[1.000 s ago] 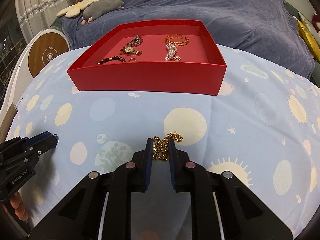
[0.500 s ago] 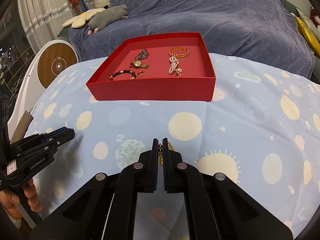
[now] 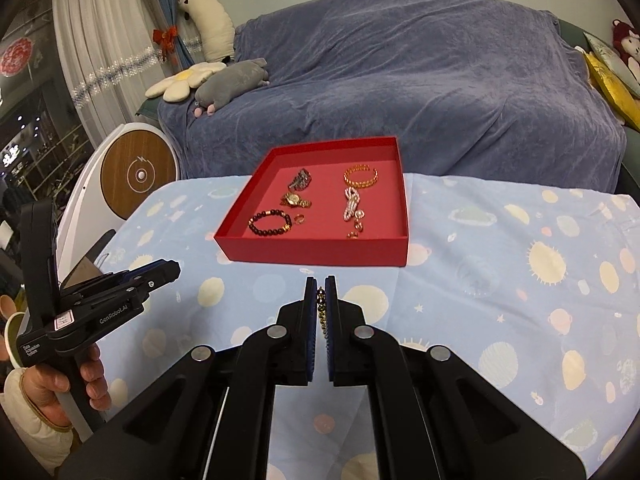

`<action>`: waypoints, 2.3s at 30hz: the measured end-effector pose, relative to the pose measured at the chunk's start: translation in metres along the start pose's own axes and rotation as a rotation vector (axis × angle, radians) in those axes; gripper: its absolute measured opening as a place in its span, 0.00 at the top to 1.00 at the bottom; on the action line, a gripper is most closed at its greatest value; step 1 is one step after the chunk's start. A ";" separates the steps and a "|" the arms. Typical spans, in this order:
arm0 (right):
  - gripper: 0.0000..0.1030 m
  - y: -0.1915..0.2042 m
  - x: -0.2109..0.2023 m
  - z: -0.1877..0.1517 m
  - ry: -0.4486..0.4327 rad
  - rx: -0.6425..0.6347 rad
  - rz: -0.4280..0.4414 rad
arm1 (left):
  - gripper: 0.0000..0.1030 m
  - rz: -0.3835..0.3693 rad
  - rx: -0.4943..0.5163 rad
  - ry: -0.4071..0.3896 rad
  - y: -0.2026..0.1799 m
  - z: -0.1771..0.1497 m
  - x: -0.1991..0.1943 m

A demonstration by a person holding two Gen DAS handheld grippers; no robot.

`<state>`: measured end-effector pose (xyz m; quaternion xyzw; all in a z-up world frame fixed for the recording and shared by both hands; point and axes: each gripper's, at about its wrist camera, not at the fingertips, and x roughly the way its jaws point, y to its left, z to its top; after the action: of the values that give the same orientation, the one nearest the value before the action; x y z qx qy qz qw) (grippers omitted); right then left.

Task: Organize jewelry

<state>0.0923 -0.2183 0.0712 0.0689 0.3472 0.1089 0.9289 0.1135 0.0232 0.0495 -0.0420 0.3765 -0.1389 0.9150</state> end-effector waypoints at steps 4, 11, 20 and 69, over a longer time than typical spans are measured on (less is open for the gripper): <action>0.97 -0.001 -0.006 0.028 -0.039 -0.004 0.003 | 0.83 -0.013 0.012 -0.029 -0.006 0.029 -0.005; 0.97 -0.006 0.009 0.093 -0.099 -0.024 -0.010 | 0.83 -0.032 0.053 -0.063 -0.024 0.092 0.012; 0.97 -0.032 0.085 0.128 -0.060 0.053 -0.019 | 0.83 -0.087 0.048 -0.036 -0.039 0.138 0.084; 0.60 0.001 0.057 -0.017 0.069 0.050 -0.050 | 0.46 0.203 0.011 0.047 -0.006 -0.003 0.043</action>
<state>0.1230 -0.2026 0.0225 0.0797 0.3834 0.0794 0.9167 0.1389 0.0051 0.0191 0.0044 0.3992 -0.0487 0.9156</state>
